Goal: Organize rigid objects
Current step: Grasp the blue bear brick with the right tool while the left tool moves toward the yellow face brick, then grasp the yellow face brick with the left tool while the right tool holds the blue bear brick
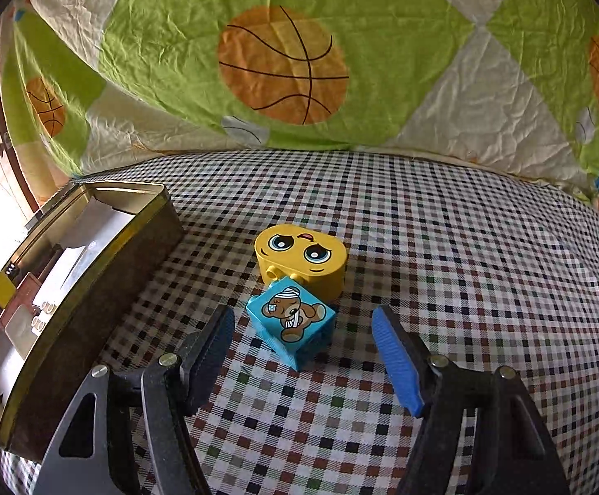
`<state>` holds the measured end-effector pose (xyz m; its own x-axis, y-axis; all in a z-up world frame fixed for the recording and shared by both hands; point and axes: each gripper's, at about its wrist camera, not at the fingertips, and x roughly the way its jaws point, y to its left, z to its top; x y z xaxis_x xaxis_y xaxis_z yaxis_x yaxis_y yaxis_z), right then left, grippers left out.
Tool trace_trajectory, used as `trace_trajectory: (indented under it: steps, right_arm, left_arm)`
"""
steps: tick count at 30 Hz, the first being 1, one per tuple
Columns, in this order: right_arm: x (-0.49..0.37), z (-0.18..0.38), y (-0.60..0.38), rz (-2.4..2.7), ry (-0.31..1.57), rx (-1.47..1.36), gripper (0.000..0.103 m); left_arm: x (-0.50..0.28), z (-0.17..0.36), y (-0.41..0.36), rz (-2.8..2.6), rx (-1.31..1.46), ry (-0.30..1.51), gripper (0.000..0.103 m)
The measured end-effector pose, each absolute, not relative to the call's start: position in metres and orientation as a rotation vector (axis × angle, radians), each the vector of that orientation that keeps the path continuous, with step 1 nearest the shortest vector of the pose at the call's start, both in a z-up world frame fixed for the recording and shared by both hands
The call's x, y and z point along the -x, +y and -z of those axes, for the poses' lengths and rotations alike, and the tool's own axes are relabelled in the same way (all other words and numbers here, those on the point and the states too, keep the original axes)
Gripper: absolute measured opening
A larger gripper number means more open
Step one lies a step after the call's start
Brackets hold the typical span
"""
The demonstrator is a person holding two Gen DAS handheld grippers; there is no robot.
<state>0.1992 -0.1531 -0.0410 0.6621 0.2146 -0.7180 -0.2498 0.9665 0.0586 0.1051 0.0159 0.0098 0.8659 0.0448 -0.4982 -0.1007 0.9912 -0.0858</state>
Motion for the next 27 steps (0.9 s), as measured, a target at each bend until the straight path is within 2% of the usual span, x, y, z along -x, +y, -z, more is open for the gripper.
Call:
trace_trajectory:
  steps: [4, 6, 7, 17, 27]
  right_arm:
    - [-0.214, 0.053, -0.153, -0.282, 0.880, 0.020, 0.071]
    - [-0.217, 0.054, -0.159, -0.298, 0.888, -0.025, 0.061]
    - [-0.217, 0.054, -0.160, -0.300, 0.889, -0.016, 0.051]
    - [-0.204, 0.039, -0.198, -0.192, 0.810, -0.034, 0.050]
    - [-0.213, 0.036, -0.257, 0.050, 0.795, -0.107, 0.051]
  left_arm:
    - [-0.123, -0.008, 0.005, -0.068, 0.113, 0.562, 0.102]
    - [-0.131, -0.006, 0.000, -0.073, 0.107, 0.576, 0.102]
    - [-0.135, -0.005, -0.003, -0.072, 0.102, 0.583, 0.102]
    - [-0.174, 0.000, -0.036, -0.083, 0.055, 0.632, 0.102]
    - [-0.226, 0.035, -0.079, 0.013, 0.025, 0.735, 0.102]
